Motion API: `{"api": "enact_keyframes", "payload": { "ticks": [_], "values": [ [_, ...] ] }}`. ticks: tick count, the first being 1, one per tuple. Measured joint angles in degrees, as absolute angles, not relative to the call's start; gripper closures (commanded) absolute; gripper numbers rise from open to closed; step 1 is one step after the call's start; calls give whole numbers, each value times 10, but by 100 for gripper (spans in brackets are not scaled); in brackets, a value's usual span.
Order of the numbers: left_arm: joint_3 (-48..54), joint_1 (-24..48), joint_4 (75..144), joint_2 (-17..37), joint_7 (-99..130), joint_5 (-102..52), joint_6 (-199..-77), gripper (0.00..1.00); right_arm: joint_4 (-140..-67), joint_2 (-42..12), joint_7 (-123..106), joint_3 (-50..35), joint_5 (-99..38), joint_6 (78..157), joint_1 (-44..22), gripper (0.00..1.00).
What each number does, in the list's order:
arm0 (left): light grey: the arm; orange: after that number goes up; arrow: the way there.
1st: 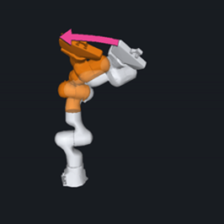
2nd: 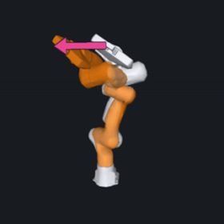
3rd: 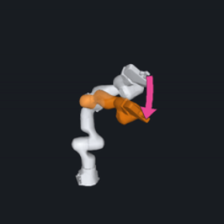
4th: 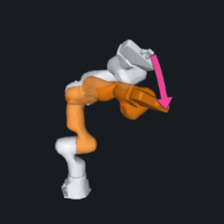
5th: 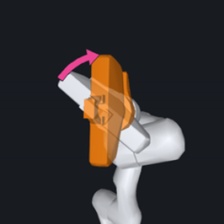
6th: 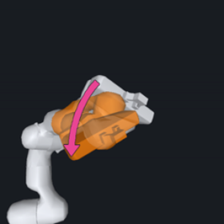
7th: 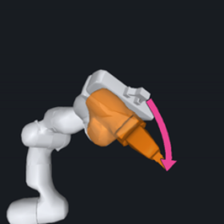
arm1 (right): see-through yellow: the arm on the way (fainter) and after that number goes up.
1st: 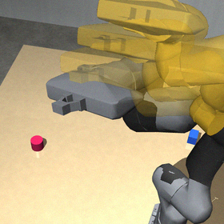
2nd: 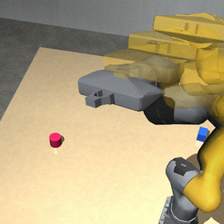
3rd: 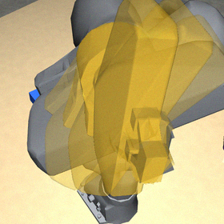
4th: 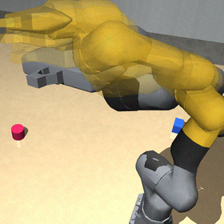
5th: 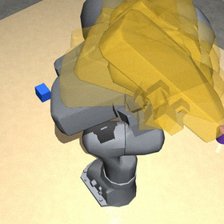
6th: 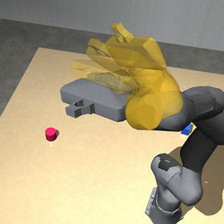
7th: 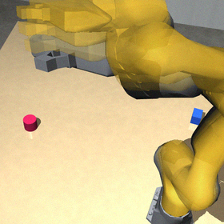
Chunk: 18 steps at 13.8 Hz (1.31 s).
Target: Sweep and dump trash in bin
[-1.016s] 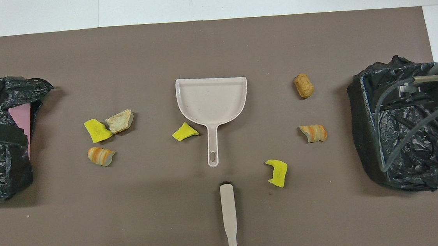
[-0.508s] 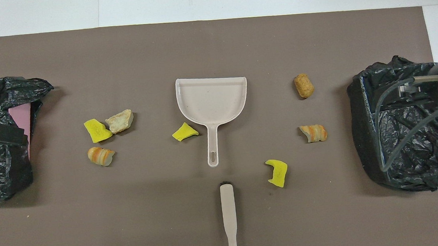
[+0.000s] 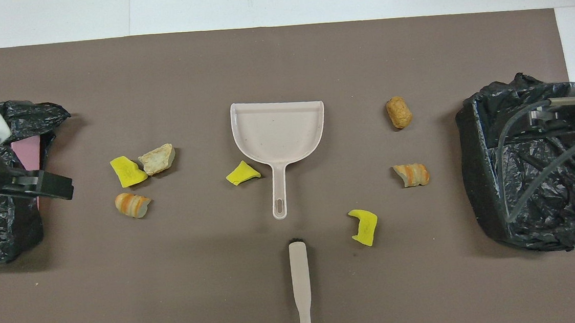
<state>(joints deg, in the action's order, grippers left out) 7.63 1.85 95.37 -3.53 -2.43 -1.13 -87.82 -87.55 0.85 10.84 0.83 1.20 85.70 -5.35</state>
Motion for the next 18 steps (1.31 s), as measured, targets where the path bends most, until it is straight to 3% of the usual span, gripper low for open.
{"api": "enact_keyframes", "payload": {
  "ticks": [5,10,18],
  "values": [
    [81,125,1083,-66,87,-30,-987,0,-877,8,108,8,12,863,-51,0],
    [81,215,1184,-107,167,-62,-1064,0,-905,-9,109,4,12,941,-66,0],
    [83,433,1344,-113,375,-63,-1252,0,-925,-91,220,-2,12,1030,-203,0]
  ]
}}
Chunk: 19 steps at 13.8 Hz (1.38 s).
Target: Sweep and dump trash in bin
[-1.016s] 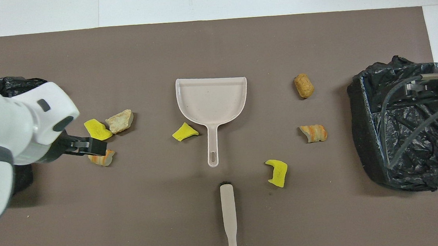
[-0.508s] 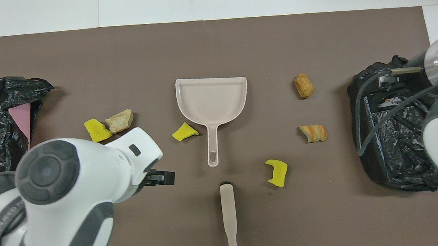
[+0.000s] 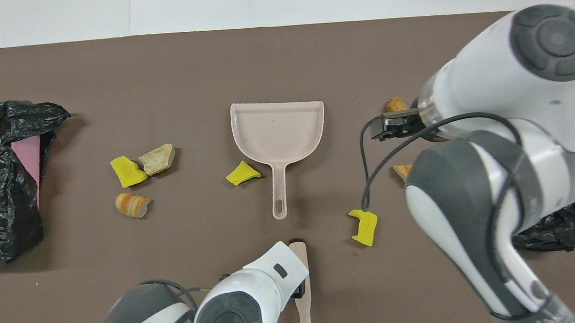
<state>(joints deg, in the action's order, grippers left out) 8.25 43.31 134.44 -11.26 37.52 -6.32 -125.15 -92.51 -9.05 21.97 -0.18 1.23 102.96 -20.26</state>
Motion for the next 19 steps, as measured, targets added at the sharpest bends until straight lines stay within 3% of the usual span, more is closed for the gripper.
{"api": "enact_keyframes", "payload": {
  "ticks": [7,15,18,19],
  "values": [
    [83,575,1411,-95,472,-63,-1341,0,-930,-174,316,-2,11,1117,-305,0],
    [73,593,1412,-47,480,-63,-1389,3,-969,-247,345,-4,10,1242,-359,0],
    [68,589,1403,-47,481,-63,-1380,36,-985,-246,345,-9,10,1245,-359,0],
    [66,589,1399,-47,481,-63,-1374,58,-988,-245,345,-10,10,1245,-359,0]
  ]
}}
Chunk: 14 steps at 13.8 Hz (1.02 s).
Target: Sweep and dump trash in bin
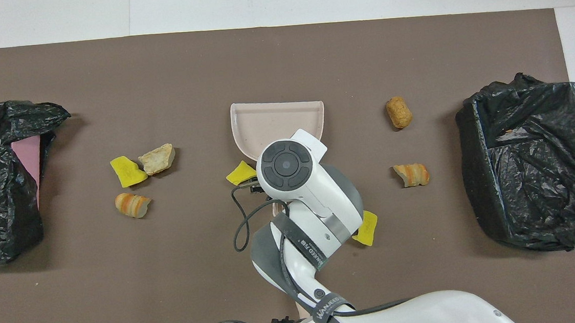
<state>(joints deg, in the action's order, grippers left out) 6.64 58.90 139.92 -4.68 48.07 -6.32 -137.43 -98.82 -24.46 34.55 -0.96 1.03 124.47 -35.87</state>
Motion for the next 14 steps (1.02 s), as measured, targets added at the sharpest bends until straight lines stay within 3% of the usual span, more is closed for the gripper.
{"api": "enact_keyframes", "payload": {
  "ticks": [1,2,3,4,5,6,7,14],
  "values": [
    [66,589,1397,-47,481,-63,-1371,73,-990,-244,345,-10,10,1245,-359,0],
    [66,589,1397,-47,481,-63,-1370,83,-991,-243,345,-10,10,1245,-359,2],
    [66,589,1397,-47,481,-63,-1369,100,-991,-243,345,-10,10,1245,-359,31],
    [66,589,1397,-47,481,-63,-1367,100,-991,-243,345,-10,10,1245,-359,58],
    [66,589,1396,-47,481,-63,-1362,100,-991,-243,345,-10,10,1245,-359,77],
    [65,588,1396,-47,481,-63,-1354,100,-991,-243,344,-10,10,1245,-358,83],
    [64,586,1396,-47,481,-63,-1350,100,-991,-242,339,-10,10,1245,-358,98],
    [61,519,1391,-74,480,-63,-1300,100,-991,-233,227,-5,11,1238,-350,100]
  ]
}}
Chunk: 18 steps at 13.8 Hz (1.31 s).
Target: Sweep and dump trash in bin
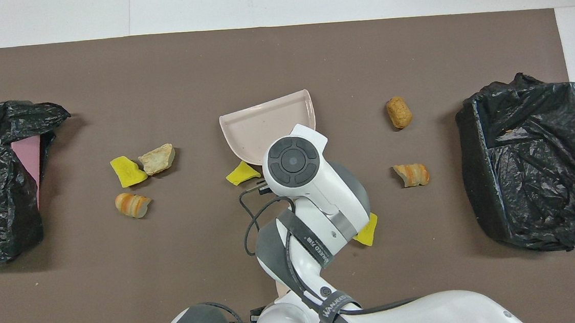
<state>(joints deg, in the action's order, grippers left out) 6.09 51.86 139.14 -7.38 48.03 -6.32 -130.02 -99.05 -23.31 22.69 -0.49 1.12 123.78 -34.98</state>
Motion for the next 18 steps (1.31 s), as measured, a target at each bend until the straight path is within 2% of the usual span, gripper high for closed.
{"api": "enact_keyframes", "payload": {
  "ticks": [4,9,11,18],
  "values": [
    [60,479,1391,-101,477,-63,-1268,100,-990,-185,113,-2,12,1209,-296,100],
    [59,416,1391,-123,476,-60,-1235,100,-990,-130,-65,-2,12,1133,-235,100],
    [58,371,1388,-133,473,-46,-1219,100,-993,-124,-157,-2,12,1113,-230,100],
    [58,212,1365,-135,468,43,-1181,100,-1018,-124,-537,-1,18,1117,-198,100]
  ]
}}
